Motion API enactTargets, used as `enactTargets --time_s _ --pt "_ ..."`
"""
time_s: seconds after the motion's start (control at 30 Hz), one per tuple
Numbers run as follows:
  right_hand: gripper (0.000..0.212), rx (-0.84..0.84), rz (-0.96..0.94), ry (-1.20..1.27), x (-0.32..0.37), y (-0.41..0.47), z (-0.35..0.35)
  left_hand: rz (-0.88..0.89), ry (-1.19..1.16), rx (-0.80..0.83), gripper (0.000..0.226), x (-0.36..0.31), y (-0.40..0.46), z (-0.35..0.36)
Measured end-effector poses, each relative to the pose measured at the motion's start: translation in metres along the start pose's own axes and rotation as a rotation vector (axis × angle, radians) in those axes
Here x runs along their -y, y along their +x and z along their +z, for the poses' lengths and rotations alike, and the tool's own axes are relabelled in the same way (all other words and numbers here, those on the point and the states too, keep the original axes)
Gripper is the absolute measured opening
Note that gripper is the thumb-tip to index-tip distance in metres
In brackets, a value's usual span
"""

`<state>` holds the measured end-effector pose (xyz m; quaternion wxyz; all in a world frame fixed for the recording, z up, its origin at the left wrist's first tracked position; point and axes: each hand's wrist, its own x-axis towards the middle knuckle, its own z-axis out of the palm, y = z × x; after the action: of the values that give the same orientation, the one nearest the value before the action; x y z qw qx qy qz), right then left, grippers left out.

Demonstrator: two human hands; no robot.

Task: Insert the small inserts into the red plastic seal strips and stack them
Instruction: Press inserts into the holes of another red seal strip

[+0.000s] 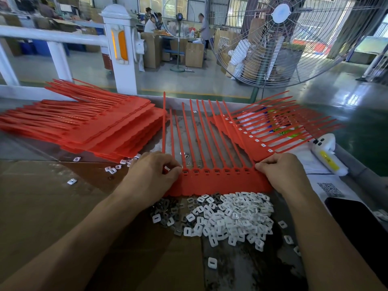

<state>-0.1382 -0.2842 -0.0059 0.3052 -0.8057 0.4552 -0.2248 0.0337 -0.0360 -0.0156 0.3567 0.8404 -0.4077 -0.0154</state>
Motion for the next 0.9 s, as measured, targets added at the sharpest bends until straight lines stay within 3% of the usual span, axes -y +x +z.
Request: enactTargets --time_s 0.2,0.27,0.37,0.47,0.57,0.67,0.73,0.9 --pt "0.025 -0.003 -0.11 0.055 0.005 -0.003 -0.008 -0.008 -0.009 0.01 0.014 -0.001 0.0 0.0" --pt "0.026 0.132 -0.157 0.081 0.012 -0.011 -0.013 -0.013 -0.007 0.008 0.014 -0.001 0.0 0.0" --pt "0.015 0.481 -0.221 0.002 0.024 -0.024 -0.022 -0.015 0.0 -0.002 0.014 -0.002 0.0 0.0" --pt "0.04 0.672 -0.259 -0.188 0.033 -0.035 -0.03 -0.019 0.01 -0.004 0.014 -0.002 0.0 0.0" --pt "0.069 0.744 -0.289 -0.326 0.038 -0.043 -0.034 -0.019 0.014 -0.001 0.015 -0.002 0.0 0.0" --pt "0.08 0.781 -0.388 -0.446 0.043 -0.05 -0.03 -0.021 0.018 0.007 0.016 -0.003 0.0 0.0" --pt "0.073 0.76 -0.435 -0.478 0.045 -0.053 -0.024 -0.024 0.022 0.012 0.017 -0.003 0.001 0.0" --pt "0.035 0.73 -0.464 -0.383 0.047 -0.047 -0.015 -0.011 0.025 0.01 0.016 -0.003 0.0 0.0"
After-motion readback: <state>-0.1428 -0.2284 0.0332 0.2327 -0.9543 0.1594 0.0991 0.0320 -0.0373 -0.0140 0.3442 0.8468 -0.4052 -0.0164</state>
